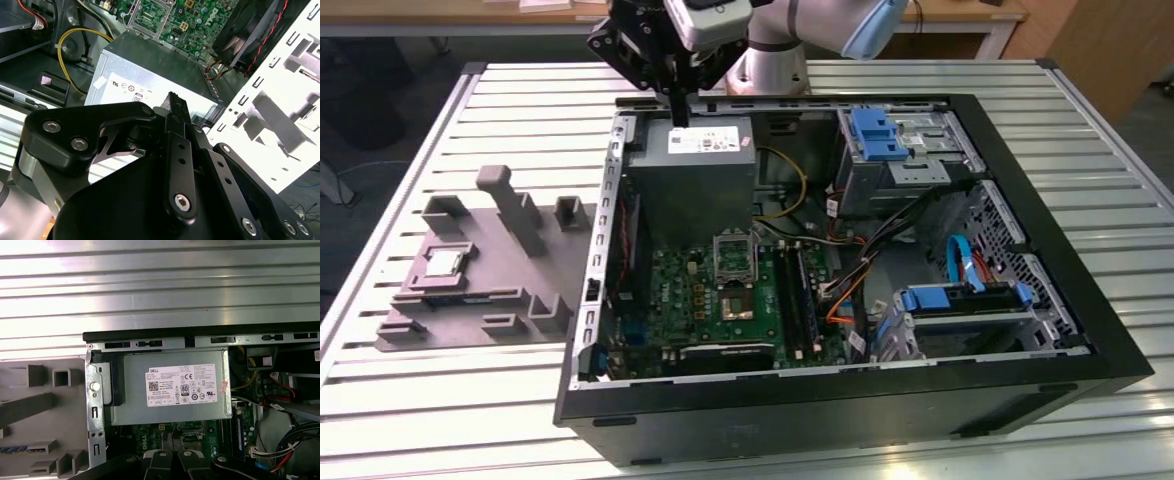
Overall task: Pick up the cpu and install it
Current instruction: 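Reach for the cpu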
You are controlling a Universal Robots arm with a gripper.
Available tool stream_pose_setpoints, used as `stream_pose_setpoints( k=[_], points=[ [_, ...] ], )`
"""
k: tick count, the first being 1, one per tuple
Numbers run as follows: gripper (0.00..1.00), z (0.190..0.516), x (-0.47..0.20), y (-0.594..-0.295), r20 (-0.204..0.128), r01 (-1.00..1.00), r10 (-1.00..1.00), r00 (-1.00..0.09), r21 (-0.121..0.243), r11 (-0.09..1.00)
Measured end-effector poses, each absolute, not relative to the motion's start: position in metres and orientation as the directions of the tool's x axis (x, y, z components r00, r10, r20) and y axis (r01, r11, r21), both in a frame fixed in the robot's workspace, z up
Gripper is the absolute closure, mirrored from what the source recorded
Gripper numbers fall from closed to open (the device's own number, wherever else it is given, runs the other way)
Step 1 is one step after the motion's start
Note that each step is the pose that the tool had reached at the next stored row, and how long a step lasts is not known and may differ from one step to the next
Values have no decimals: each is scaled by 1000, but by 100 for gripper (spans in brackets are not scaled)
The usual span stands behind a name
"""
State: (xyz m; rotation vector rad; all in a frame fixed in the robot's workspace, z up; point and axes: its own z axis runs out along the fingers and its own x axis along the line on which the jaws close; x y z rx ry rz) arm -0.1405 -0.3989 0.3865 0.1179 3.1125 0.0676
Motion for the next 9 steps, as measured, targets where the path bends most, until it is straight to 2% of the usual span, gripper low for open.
stream_pose_setpoints(
  k=[9],
  points=[
    [89,386,-143,-399,-24,75,76,-997,44,996]
  ],
)
